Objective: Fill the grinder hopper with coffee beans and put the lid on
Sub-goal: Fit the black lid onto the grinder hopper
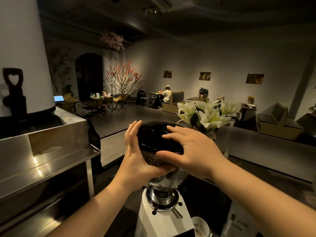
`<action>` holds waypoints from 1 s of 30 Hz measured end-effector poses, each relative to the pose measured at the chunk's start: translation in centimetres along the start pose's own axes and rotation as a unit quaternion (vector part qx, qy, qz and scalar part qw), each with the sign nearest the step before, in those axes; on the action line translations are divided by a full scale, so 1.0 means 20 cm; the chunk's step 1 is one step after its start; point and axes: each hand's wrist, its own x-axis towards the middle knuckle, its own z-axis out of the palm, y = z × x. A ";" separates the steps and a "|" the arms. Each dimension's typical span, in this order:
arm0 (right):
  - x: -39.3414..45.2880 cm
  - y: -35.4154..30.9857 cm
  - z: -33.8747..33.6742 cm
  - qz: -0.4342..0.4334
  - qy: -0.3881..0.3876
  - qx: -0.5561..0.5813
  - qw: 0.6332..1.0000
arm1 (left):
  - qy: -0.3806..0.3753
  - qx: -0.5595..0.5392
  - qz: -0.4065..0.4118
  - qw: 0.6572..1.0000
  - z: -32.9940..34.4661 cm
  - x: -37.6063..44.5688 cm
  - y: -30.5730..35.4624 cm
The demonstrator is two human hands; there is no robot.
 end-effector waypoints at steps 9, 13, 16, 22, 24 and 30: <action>0.11 0.04 -0.14 -0.092 -0.117 0.022 0.989 | 0.017 0.042 0.013 0.999 0.00 -0.02 0.03; 0.08 0.09 -0.07 -0.094 -0.082 0.029 0.992 | 0.017 0.040 0.006 0.999 0.00 -0.02 0.04; 0.08 -0.01 -0.03 -0.050 -0.047 -0.015 0.998 | 0.020 0.023 -0.005 1.000 0.01 -0.03 0.04; 0.15 -0.19 -0.01 -0.012 -0.041 -0.062 0.997 | 0.045 0.025 0.003 0.999 0.03 -0.05 0.02; 0.15 -0.07 -0.09 -0.055 -0.097 -0.005 0.994 | 0.041 0.028 0.004 0.999 0.03 -0.05 0.03; 0.08 0.08 -0.08 -0.071 -0.072 0.045 0.994 | 0.033 0.036 0.010 0.999 0.03 -0.04 0.06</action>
